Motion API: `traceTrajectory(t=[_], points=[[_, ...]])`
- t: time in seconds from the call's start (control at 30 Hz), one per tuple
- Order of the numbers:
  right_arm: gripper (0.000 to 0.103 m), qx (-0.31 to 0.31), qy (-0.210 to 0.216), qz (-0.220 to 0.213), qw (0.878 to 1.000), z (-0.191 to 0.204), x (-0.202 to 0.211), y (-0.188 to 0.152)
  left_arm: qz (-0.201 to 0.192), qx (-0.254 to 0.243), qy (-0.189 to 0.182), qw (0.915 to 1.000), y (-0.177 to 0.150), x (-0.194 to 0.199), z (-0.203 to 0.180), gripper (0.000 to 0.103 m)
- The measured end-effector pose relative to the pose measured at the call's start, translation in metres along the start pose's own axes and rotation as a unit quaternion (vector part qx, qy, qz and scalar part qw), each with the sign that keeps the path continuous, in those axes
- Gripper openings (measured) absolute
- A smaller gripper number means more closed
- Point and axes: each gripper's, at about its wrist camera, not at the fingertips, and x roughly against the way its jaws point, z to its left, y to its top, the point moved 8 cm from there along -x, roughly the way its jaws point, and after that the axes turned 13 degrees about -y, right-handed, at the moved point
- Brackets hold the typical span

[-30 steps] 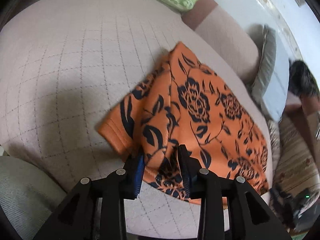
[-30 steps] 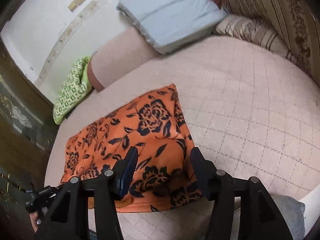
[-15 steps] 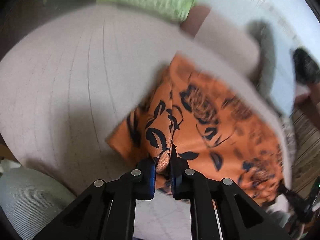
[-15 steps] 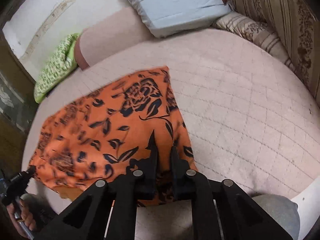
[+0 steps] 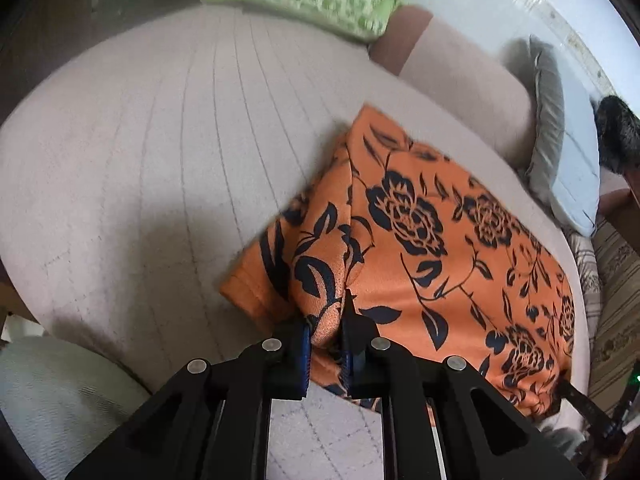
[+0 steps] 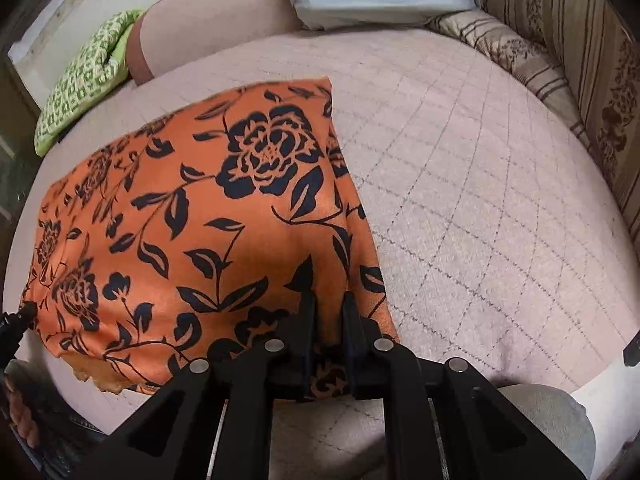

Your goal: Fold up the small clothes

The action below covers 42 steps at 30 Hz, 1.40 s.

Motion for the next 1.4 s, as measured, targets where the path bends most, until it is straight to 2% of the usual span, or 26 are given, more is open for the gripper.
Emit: traceTrajectory(t=[0.07,0.13,0.23,0.33,0.43,0.47,0.5,0.57,0.63,0.73,0.8,0.9,1.0,1.1,1.17,1.23,1.4], points=[[0.011,0.000,0.006,0.000,1.000,0.000,0.003,-0.005,0.010,-0.006,0.014,0.9998,-0.005,-0.003,0.000,0.012],[0.011,0.020,-0.008,0.017,1.000,0.005,-0.007,-0.007,0.032,-0.007,0.031,0.9990,-0.012,-0.011,0.003,0.013],[0.014,0.036,-0.021,0.020,0.999,0.009,-0.010,-0.006,0.031,0.004,0.012,0.9994,-0.011,-0.008,-0.001,0.015],[0.020,0.030,0.011,-0.003,0.999,0.009,0.003,-0.005,0.012,0.032,-0.029,0.9990,-0.002,0.008,0.001,0.022],[0.039,0.012,0.042,-0.054,0.998,0.007,0.028,0.001,-0.053,0.060,-0.040,0.9960,0.012,0.038,0.013,0.033],[0.045,0.007,0.052,-0.071,0.996,0.007,0.036,0.002,-0.062,0.064,-0.042,0.9951,0.013,0.042,0.016,0.038],[0.046,0.004,0.060,-0.082,0.995,0.007,0.042,0.003,-0.064,0.064,-0.051,0.9945,0.013,0.045,0.016,0.042],[0.047,-0.003,0.080,-0.103,0.991,0.008,0.053,0.007,-0.063,0.071,-0.044,0.9945,0.011,0.044,0.023,0.046],[0.047,-0.014,0.115,-0.121,0.986,0.011,0.066,0.010,-0.046,0.081,-0.041,0.9948,0.007,0.040,0.027,0.046],[0.048,-0.012,0.150,-0.132,0.980,0.025,0.081,0.018,-0.039,0.102,-0.042,0.9931,0.007,0.036,0.033,0.046],[0.049,-0.011,0.179,-0.124,0.976,0.037,0.086,0.022,-0.035,0.104,-0.044,0.9929,0.016,0.034,0.032,0.046],[0.049,-0.007,0.236,-0.100,0.967,0.072,0.097,0.027,-0.029,0.098,-0.052,0.9934,0.017,0.028,0.025,0.047],[0.050,0.007,0.268,-0.072,0.961,0.112,0.101,0.034,-0.014,0.085,-0.046,0.9953,0.012,0.019,0.020,0.047],[0.052,0.038,0.304,-0.048,0.951,0.166,0.110,0.046,0.013,0.087,-0.057,0.9945,0.005,0.012,0.018,0.047],[0.057,0.064,0.317,-0.038,0.946,0.197,0.112,0.051,0.022,0.099,-0.055,0.9933,0.003,0.006,0.022,0.047],[0.057,0.087,0.331,-0.023,0.939,0.232,0.109,0.056,0.032,0.114,-0.053,0.9915,0.003,0.001,0.030,0.047],[0.057,0.136,0.329,0.012,0.934,0.295,0.093,0.059,0.035,0.117,-0.046,0.9915,0.007,-0.011,0.033,0.051]])
